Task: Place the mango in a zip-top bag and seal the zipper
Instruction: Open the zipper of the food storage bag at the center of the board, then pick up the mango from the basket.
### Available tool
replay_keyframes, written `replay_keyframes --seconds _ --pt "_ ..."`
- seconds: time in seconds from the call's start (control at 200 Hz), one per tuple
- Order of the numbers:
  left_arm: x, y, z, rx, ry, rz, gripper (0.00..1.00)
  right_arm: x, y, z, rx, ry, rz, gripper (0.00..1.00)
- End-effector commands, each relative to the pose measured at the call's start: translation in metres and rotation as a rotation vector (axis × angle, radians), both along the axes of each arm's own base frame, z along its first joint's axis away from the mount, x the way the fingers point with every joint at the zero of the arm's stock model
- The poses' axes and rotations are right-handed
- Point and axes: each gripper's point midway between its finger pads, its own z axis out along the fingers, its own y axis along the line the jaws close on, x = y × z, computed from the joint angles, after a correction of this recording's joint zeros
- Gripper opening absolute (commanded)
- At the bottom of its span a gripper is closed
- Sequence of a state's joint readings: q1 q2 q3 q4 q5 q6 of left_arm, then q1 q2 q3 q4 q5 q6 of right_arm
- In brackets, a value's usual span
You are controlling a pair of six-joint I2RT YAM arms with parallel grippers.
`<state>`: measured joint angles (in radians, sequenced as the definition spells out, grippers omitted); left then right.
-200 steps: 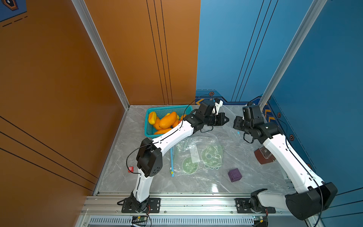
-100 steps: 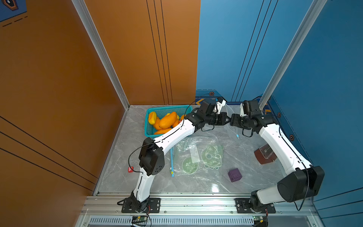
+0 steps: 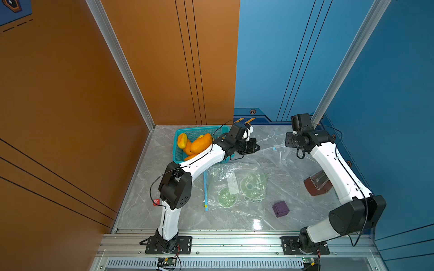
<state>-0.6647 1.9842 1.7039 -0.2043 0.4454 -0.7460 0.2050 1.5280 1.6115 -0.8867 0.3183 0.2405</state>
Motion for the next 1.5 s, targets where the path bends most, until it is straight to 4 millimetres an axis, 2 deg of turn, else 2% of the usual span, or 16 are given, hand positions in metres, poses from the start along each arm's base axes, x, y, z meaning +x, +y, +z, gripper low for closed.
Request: replay_keyframes --seconds 0.0,0.07,0.155,0.235,0.305,0.34,0.385,0.46,0.546,0.661,0.711,0.876,1.061,1.201,1.326,1.491 --pt "0.014 0.037 -0.009 0.074 0.005 0.135 0.00 -0.003 -0.022 0.017 -0.091 -0.008 -0.052 0.09" --pt "0.016 0.037 -0.010 0.083 -0.006 0.134 0.00 -0.001 -0.010 0.014 -0.056 0.000 -0.014 0.06" --pt "0.016 0.023 -0.002 0.056 -0.020 0.087 0.02 0.002 0.013 0.006 0.005 0.020 0.056 0.04" --pt "0.014 0.008 0.009 0.032 -0.045 0.045 0.12 0.005 0.034 -0.004 0.038 0.046 0.100 0.03" --pt "0.015 0.001 0.016 0.018 -0.059 0.034 0.32 0.007 0.042 -0.011 0.045 0.059 0.107 0.03" --pt "0.017 0.001 0.018 0.017 -0.061 0.039 0.36 0.008 0.045 -0.015 0.046 0.067 0.106 0.03" --pt "0.019 0.005 0.019 0.017 -0.060 0.059 0.39 0.010 0.045 -0.018 0.048 0.073 0.098 0.03" --pt "0.023 0.016 0.022 0.026 -0.066 0.098 0.50 0.013 0.048 -0.021 0.051 0.079 0.101 0.03" --pt "0.027 0.034 0.026 0.052 -0.094 0.151 0.65 0.016 0.051 -0.024 0.053 0.084 0.110 0.03" --pt "0.030 0.061 0.033 0.092 -0.136 0.229 0.78 0.019 0.059 -0.028 0.055 0.093 0.127 0.03" --pt "0.033 0.076 0.034 0.111 -0.146 0.269 1.00 0.020 0.062 -0.031 0.050 0.100 0.133 0.03" --pt "0.037 0.136 0.031 0.196 -0.184 0.412 0.98 0.022 0.074 -0.035 0.031 0.109 0.158 0.03" --pt "0.034 0.213 0.005 0.301 -0.147 0.568 0.98 0.024 0.083 -0.035 0.012 0.109 0.180 0.03" --pt "0.037 0.263 -0.001 0.431 -0.199 0.610 0.98 0.025 0.090 -0.035 0.008 0.107 0.198 0.03" --pt "0.044 0.278 -0.008 0.538 -0.214 0.527 0.98 0.023 0.095 -0.034 0.000 0.105 0.210 0.03" --pt "0.055 0.270 -0.023 0.693 -0.215 0.336 0.98 0.023 0.099 -0.033 -0.009 0.102 0.219 0.03"
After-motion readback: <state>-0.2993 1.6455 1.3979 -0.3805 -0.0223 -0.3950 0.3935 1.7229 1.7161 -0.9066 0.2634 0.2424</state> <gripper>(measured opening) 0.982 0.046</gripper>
